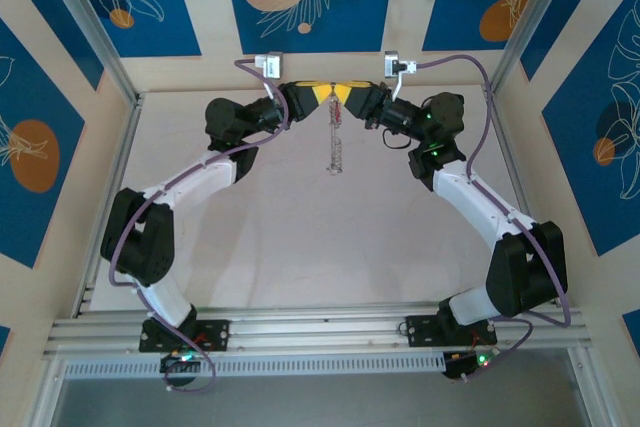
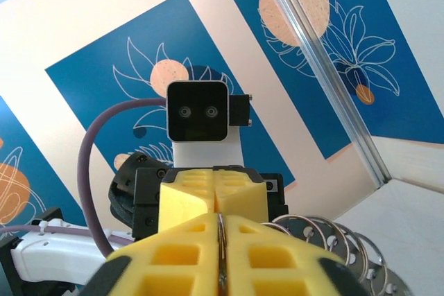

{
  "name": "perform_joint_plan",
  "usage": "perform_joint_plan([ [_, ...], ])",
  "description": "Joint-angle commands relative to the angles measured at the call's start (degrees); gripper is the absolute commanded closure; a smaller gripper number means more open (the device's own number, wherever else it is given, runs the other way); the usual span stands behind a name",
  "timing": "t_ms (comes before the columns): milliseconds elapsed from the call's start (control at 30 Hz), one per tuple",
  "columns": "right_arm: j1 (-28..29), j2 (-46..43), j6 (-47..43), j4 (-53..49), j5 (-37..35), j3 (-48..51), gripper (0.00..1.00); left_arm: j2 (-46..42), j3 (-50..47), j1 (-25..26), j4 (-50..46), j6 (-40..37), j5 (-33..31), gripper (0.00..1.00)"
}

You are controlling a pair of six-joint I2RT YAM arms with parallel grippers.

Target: Put the keys on the keyring

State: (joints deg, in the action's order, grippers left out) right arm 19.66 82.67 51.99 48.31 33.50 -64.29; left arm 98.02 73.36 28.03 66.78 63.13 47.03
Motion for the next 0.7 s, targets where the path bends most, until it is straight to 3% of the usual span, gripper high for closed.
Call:
perform_joint_plan([
  [0, 0.42, 0.24, -0.26, 0.38, 0.6, -1.02, 0.97, -0.09, 1.61, 0.54, 3.53, 0.31, -0.69, 1.0],
  [333, 0.43, -0.3, -2.55, -2.38, 0.53, -0.23, 1.0, -1.23, 0.97, 0.46, 0.69, -3.27, -0.03, 1.0],
  [500, -0.42, -1.34, -3.56, -3.65, -0.61, 1.6, 1.0, -3.11, -1.29, -1.18, -2.78, -6.19, 1.05, 0.65],
  [667, -1.32, -2.76, -5.12, -6.72, -0.53, 2.33, 1.0, -6.69, -3.36, -3.62, -11.02, -11.1, 2.15, 0.48],
])
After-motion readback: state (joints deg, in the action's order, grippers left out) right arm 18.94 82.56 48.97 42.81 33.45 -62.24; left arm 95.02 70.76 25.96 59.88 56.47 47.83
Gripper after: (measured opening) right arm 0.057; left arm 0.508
